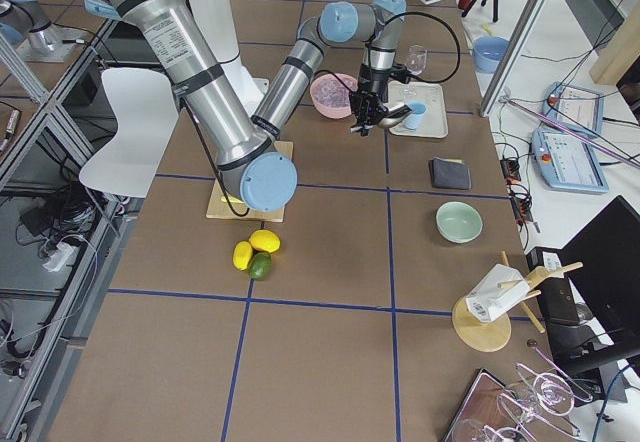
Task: Put ice in cup with scoop
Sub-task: 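Move the empty scoop back away from the tray with the right gripper, then lower the metal scoop onto the table beside the cutting board with the right gripper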
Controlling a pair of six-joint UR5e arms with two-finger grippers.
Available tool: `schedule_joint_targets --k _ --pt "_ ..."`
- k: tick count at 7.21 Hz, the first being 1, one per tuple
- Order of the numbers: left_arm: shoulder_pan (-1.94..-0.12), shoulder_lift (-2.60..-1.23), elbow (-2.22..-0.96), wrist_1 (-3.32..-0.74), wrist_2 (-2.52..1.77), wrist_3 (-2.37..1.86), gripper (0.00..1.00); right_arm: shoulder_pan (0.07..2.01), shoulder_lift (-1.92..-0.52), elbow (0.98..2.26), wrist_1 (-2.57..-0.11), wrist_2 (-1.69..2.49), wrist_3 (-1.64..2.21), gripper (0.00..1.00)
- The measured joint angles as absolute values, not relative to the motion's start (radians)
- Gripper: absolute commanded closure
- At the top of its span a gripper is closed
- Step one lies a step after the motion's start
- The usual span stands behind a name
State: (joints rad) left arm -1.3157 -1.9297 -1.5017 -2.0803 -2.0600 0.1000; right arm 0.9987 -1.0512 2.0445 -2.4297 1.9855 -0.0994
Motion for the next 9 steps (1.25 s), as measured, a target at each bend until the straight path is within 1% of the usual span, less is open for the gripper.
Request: schedule_joint_targets --k 1,3,5,6,9 --pt "-1.338 -1.923 -1.500 -2.081 -2.053 0.112 0.00 1.004 -1.092 2.067 -2.425 1.996 -0.110 1.00" --pt "-1.351 -1.918 -1.475 -2.069 -2.047 0.072 0.00 1.060 -1.216 2.099 -2.423 2.084 -0.109 1.00" --pt "-1.350 -1.919 -1.448 -2.048 -2.051 0.010 0.00 1.109 -1.286 2.095 -2.412 2.123 0.049 1.00" --pt "-1.351 -1.915 -1.450 -2.046 -2.054 0.002 0.00 1.115 -1.328 2.092 -2.358 2.134 0.123 1.00" --pt "-1.352 -1.912 -1.452 -2.045 -2.055 -0.001 0.00 1.113 -1.566 2.041 -1.958 2.190 0.244 1.00"
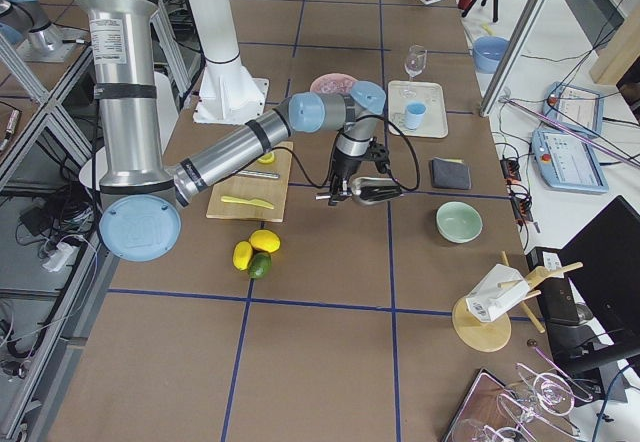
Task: Put ice in cup with scoop
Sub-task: 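Lower the metal scoop onto the table beside the cutting board with the right gripper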
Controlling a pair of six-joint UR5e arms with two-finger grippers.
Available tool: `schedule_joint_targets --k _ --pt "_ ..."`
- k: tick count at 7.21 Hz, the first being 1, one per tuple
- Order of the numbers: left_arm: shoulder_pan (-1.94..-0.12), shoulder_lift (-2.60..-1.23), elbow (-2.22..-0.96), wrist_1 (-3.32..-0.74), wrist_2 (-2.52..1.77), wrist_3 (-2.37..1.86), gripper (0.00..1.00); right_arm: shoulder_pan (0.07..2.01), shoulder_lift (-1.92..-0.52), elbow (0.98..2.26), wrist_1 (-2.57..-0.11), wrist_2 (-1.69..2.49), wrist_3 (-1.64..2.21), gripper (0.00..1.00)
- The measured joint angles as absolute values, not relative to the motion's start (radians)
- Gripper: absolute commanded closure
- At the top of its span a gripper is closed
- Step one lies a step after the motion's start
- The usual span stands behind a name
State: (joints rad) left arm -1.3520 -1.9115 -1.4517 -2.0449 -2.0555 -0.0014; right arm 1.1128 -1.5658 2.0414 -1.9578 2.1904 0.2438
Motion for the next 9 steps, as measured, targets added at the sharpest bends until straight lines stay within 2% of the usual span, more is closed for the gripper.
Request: schedule_joint_targets --k 3,6,9 --pt "-1.351 -1.911 -1.450 -2.045 -2.056 -0.002 0.00 1.075 -1.652 1.971 -1.730 2.325 0.390 1.00" --pt "-1.349 -1.913 -1.449 -2.047 -2.056 -0.002 0.00 0.880 -1.676 1.888 -1.383 2.276 0.760 1.00" --pt "-1.348 -1.919 -1.446 -2.054 -2.056 -0.002 0.00 0.819 -1.673 1.775 -1.201 2.265 0.851 1.00"
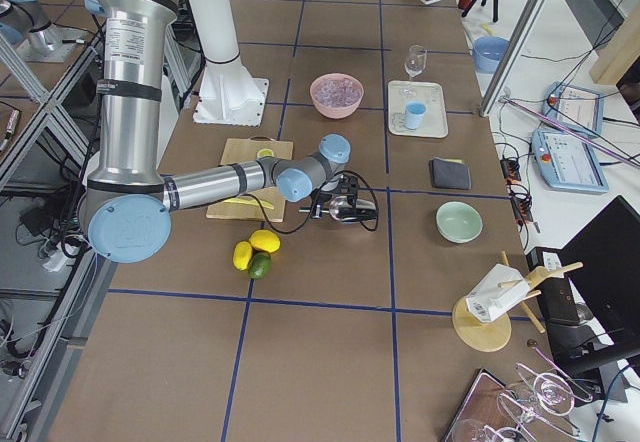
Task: Put ice in cup with scoop
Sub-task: 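Lower the metal scoop onto the table beside the cutting board with the right gripper, then open the right gripper and lift it away from the scoop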
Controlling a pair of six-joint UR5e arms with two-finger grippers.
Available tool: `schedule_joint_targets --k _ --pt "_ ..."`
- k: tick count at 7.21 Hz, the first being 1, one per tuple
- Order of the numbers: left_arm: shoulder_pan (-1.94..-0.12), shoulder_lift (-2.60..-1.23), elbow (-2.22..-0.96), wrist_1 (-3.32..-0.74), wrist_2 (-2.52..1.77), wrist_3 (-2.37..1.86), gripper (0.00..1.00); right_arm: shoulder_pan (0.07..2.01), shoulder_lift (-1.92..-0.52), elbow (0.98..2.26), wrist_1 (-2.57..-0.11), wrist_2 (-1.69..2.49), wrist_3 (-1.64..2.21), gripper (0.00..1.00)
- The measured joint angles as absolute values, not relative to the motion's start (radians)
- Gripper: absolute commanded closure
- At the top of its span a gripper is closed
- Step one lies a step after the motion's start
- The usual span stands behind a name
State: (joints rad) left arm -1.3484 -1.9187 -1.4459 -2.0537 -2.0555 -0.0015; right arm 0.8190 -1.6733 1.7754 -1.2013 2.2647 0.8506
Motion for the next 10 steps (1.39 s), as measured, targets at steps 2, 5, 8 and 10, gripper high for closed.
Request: schedule_joint_targets --k 2,5,8,10 --pt "-1.348 -1.920 -1.444 -2.057 -2.056 -0.002 0.00 0.819 -1.672 1.772 -1.185 2.299 0.863 0.01" --pt "-1.347 -1.922 -1.442 -2.057 -2.056 -0.001 0.00 0.821 -1.679 1.788 -1.182 2.302 0.869 0.00" --pt "-1.348 -1.926 -1.447 -2.059 -2.057 0.008 0.00 0.880 -1.681 1.821 -1.183 2.291 0.860 0.00" --pt "-1.348 -1.924 -1.453 -2.059 -2.056 0.004 0.00 1.004 -1.679 1.830 -1.184 2.288 0.806 0.00"
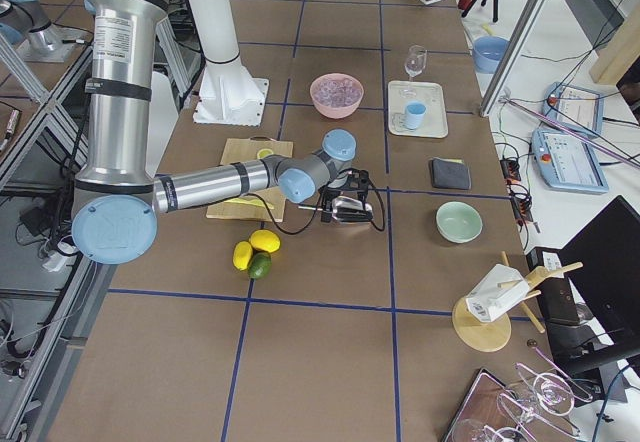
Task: Put ice in cup with scoop
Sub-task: 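Open the right gripper and lift it away from the scoop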
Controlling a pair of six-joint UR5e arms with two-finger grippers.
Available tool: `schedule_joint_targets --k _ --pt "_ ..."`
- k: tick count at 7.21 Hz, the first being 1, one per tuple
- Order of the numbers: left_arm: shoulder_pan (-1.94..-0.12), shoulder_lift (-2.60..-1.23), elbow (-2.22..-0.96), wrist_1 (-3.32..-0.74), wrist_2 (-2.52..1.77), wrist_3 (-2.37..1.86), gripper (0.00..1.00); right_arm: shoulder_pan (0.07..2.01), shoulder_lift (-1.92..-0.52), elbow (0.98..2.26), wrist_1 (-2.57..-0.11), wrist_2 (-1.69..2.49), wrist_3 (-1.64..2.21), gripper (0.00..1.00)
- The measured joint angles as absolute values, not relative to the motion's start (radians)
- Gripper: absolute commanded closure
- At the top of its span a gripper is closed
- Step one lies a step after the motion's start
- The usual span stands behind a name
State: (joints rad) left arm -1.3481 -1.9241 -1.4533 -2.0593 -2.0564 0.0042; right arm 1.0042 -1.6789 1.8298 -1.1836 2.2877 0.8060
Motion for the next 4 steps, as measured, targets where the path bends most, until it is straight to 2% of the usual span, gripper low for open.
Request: schedule_joint_targets --k 4 --pt "-1.376 -1.896 -1.473 -2.106 -2.055 0.018 0.00 1.231 -1.673 1.808 -1.204 2.289 0.583 0.00"
